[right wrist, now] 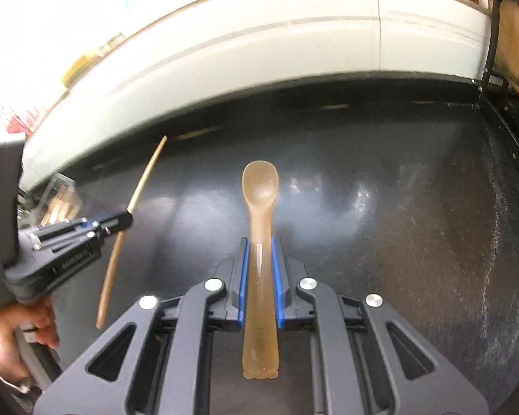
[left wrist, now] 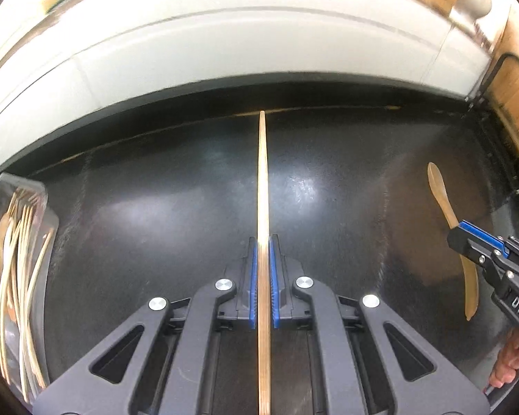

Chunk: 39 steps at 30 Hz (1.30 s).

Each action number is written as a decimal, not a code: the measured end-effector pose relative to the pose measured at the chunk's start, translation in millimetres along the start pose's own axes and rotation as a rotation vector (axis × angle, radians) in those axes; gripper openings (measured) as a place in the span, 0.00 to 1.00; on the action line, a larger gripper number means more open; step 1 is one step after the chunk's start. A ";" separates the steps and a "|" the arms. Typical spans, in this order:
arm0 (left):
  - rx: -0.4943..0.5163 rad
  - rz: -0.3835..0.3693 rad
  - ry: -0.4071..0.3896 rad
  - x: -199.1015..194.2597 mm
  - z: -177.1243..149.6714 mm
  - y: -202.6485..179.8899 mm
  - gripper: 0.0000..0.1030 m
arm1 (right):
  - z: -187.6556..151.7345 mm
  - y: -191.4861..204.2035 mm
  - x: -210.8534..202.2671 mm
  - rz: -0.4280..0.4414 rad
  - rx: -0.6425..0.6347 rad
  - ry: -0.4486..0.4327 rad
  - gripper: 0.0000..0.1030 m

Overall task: Organize utensils
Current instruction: 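Carry the amber spoon and chopstick over the clear plastic tray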

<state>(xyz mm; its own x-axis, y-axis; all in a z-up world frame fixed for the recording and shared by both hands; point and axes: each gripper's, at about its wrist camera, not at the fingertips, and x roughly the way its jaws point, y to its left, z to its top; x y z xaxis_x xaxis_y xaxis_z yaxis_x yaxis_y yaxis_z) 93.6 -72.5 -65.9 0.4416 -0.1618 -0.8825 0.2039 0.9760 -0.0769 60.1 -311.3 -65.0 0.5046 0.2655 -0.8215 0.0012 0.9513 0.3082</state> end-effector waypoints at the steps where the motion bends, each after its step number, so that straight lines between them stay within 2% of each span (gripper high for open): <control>1: -0.011 -0.012 -0.010 -6.5 -2.5 4.7 0.06 | -0.1 1.3 -3.4 0.011 0.010 -0.001 0.12; 7: -0.063 -0.039 -0.063 -50.0 -9.2 34.2 0.06 | 6.1 19.4 -14.2 0.059 0.047 -0.008 0.12; 14: -0.044 -0.083 -0.043 -68.1 -15.4 68.0 0.06 | 9.1 75.6 -16.4 0.089 0.039 -0.021 0.12; 17: -0.046 -0.119 -0.044 -85.9 -24.8 93.2 0.06 | 3.9 102.7 -15.8 0.101 0.040 -0.017 0.12; 25: -0.021 -0.146 -0.048 -137.7 -49.4 180.1 0.06 | -22.1 170.1 -9.6 0.104 0.074 0.005 0.12; 33: -0.026 -0.145 0.001 -140.6 -67.7 265.7 0.06 | -40.3 247.6 -3.1 0.125 0.067 -0.036 0.12; 39: -0.001 -0.144 0.024 -135.0 -64.8 299.6 0.06 | -58.2 283.5 13.5 0.153 0.122 -0.042 0.12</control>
<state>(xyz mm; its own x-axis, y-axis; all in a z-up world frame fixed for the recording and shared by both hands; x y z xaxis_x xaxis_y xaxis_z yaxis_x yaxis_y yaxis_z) 38.5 251.2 0.1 0.3869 -0.2966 -0.8731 0.2624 0.9431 -0.2041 17.0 -28.9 -16.7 0.5428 0.3965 -0.7403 0.0251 0.8735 0.4862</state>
